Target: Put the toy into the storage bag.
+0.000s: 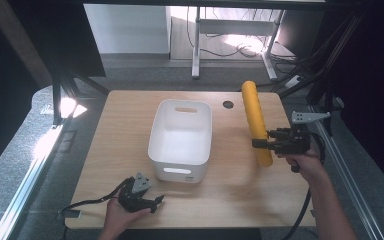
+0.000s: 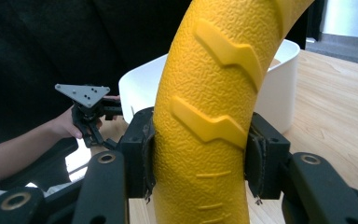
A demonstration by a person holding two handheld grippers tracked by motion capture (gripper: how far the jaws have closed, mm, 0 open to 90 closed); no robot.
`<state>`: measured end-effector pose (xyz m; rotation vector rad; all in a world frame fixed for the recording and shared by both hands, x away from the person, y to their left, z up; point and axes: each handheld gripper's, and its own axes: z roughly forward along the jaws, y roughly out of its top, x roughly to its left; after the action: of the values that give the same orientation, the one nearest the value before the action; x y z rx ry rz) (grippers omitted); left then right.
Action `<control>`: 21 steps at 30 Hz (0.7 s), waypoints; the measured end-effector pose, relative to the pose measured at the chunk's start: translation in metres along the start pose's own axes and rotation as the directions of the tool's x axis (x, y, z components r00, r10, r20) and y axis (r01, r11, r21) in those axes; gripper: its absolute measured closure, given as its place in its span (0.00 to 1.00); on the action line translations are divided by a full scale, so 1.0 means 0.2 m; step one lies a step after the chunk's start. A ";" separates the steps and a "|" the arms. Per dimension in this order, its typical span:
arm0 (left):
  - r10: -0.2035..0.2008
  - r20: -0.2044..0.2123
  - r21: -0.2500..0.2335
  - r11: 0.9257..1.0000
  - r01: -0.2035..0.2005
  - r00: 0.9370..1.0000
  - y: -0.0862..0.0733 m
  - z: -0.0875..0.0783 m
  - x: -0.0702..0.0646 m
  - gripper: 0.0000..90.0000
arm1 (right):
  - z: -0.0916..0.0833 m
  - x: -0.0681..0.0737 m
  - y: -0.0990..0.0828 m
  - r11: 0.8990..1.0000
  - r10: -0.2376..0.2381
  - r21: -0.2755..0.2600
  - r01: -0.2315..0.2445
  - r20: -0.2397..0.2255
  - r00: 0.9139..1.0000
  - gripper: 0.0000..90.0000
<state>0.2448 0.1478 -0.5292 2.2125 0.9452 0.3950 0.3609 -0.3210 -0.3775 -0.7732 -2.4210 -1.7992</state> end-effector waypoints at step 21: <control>0.005 0.000 0.005 1.000 -0.005 1.000 0.00 0.00 0.00 0.22 | 0.10 0.10 0.12 0.997 -0.062 -0.044 0.061 -0.024 0.998 0.57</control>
<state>0.2451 0.1475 -0.5297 2.2203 0.9418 0.3956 0.3587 -0.2907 -0.3570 -0.6818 -2.4242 -1.8766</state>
